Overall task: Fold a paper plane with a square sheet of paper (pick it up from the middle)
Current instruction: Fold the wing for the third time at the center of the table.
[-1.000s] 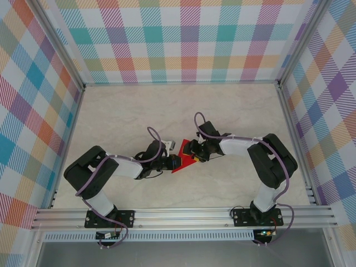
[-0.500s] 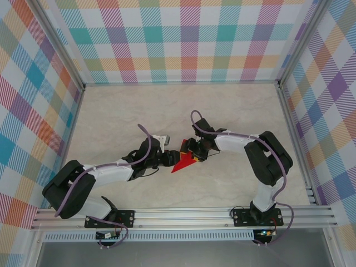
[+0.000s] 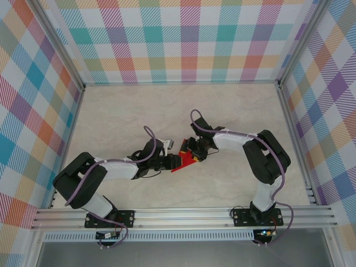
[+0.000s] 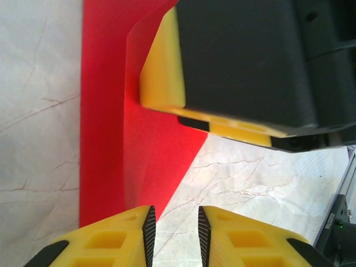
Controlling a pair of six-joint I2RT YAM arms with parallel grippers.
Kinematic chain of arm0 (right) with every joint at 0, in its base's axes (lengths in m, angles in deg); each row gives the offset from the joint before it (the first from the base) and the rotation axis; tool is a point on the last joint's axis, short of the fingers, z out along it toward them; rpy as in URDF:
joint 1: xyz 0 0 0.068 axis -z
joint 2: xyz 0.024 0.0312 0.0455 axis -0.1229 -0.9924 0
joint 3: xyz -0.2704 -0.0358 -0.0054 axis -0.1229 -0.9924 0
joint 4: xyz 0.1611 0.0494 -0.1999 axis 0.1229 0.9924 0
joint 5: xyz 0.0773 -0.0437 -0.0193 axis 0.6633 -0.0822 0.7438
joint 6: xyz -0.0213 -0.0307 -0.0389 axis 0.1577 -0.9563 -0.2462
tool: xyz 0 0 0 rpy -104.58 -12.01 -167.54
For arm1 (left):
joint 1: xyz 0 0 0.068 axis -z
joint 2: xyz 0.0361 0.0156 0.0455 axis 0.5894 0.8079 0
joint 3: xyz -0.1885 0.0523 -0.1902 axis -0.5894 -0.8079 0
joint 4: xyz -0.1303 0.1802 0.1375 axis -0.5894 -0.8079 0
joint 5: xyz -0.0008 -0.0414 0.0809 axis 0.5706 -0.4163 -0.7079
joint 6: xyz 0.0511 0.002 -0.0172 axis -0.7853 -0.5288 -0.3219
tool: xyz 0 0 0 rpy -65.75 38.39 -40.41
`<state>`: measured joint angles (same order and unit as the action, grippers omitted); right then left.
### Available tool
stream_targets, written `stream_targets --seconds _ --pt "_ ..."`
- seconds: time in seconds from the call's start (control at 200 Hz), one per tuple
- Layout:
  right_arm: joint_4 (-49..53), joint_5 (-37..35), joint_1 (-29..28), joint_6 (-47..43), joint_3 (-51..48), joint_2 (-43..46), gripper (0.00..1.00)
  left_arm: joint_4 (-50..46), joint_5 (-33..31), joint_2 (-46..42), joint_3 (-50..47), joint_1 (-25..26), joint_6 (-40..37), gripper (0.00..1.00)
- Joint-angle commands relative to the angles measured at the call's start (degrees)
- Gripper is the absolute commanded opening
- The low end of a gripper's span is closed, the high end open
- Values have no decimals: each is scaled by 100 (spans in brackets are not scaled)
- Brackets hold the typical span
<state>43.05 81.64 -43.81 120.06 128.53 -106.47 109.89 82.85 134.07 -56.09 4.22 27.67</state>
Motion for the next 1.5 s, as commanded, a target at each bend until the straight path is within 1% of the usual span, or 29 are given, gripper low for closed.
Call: stream_targets --seconds 0.0,0.085,0.165,0.295,0.655,0.84,1.055,1.23,1.4,1.495 --pt "851 -675 30 104 -254 -522 61 -64 -19 93 298 -65 2 28" --pt "876 -693 28 134 -260 -545 61 -237 -93 177 383 -61 -20 27" --pt "916 -723 28 158 -263 -554 61 -420 -249 291 462 -61 -14 23" --pt "951 -749 28 190 -281 -584 60 -400 -427 429 472 -63 103 19" --pt "1086 -911 28 258 -355 -615 58 -325 -415 619 534 -61 127 18" --pt "1169 -998 27 296 -358 -659 54 -341 -366 610 537 -61 92 18" --pt "1170 -1044 28 374 -401 -676 51 -336 -317 292 477 -62 88 18" --pt "1159 -1095 28 503 -472 -676 49 -401 -640 -65 346 -62 101 18" --pt "1171 -1106 27 574 -474 -689 48 -324 -709 -11 313 -61 150 18" --pt "1181 -1106 27 608 -474 -695 47 -295 -574 113 358 -61 158 18"
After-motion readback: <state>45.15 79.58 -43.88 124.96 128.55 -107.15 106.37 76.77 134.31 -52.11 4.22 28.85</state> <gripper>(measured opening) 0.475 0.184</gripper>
